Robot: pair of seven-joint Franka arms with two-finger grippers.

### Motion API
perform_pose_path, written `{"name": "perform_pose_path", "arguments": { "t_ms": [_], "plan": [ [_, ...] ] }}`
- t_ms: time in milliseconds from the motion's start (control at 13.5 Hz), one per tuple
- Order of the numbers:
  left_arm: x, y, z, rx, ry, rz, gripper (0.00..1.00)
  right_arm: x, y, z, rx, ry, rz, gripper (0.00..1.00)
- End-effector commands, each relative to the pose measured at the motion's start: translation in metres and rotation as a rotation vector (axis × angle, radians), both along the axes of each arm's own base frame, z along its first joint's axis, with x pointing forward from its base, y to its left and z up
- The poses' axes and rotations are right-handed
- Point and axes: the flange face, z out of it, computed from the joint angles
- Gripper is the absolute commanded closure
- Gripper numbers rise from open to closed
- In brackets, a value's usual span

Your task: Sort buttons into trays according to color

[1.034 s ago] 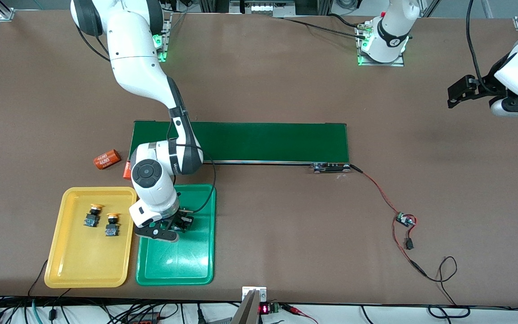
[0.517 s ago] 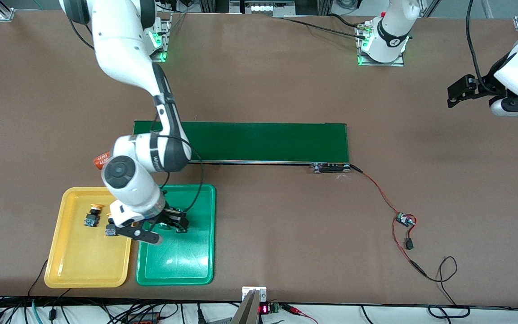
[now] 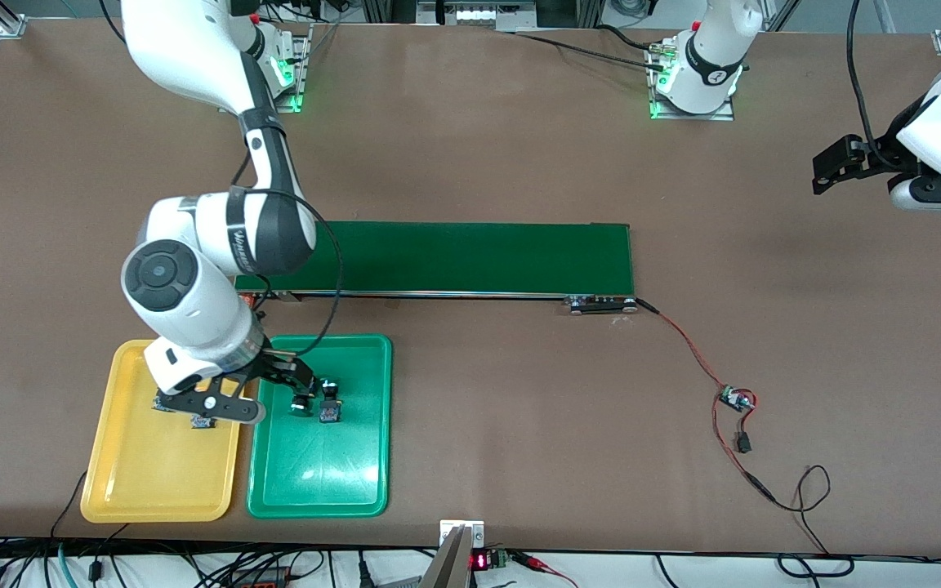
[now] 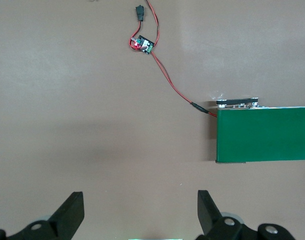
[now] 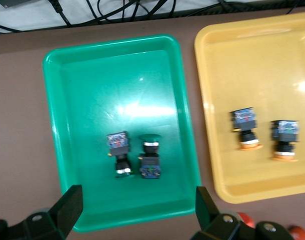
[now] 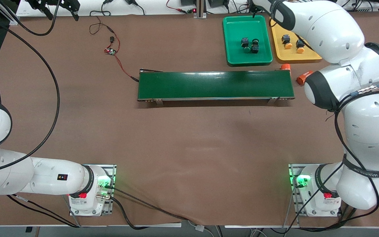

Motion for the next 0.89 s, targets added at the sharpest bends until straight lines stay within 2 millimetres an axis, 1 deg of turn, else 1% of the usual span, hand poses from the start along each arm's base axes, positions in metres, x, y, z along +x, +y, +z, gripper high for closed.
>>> {"name": "perform_pose_path", "arguments": {
  "t_ms": [0, 74, 148, 296, 369, 443, 517, 591, 665, 739, 813],
  "plan": [
    [-0.004, 0.001, 0.008, -0.018, 0.0, -0.013, 0.0, -0.005, -0.02, 0.032, -0.007, 0.004, 0.071, 0.0],
    [-0.004, 0.0, 0.008, -0.018, 0.0, -0.015, 0.0, -0.002, -0.034, 0.037, -0.009, 0.0, 0.066, 0.0],
    [-0.004, 0.0, 0.008, -0.018, 0.0, -0.015, 0.0, 0.0, -0.054, 0.045, 0.0, 0.006, 0.038, 0.0],
    [-0.004, 0.0, 0.008, -0.018, 0.0, -0.016, 0.0, 0.004, -0.111, 0.06, 0.026, 0.017, -0.025, 0.0],
    [-0.004, 0.0, 0.008, -0.018, 0.0, -0.015, 0.0, 0.003, -0.139, 0.073, 0.038, 0.02, -0.004, 0.0],
    [-0.004, 0.001, 0.008, -0.018, 0.0, -0.013, 0.0, 0.001, -0.163, 0.08, 0.045, 0.039, 0.036, 0.0],
    [-0.004, 0.001, 0.008, -0.018, 0.002, -0.013, 0.0, -0.002, -0.18, 0.088, 0.049, 0.047, 0.049, 0.0],
    [-0.005, 0.0, 0.008, -0.018, 0.002, -0.015, 0.0, -0.006, -0.203, 0.098, 0.058, 0.051, 0.038, 0.0],
    [-0.004, 0.0, 0.008, -0.018, 0.0, -0.016, 0.0, -0.013, -0.227, 0.114, 0.081, 0.052, 0.028, 0.0],
    [-0.005, 0.0, 0.008, -0.018, 0.002, -0.015, 0.0, -0.019, -0.241, 0.119, 0.09, 0.075, 0.036, 0.0],
    [-0.004, 0.001, 0.008, -0.018, 0.002, -0.013, 0.0, -0.031, -0.252, 0.132, 0.084, 0.106, 0.042, 0.0]
  ]
}}
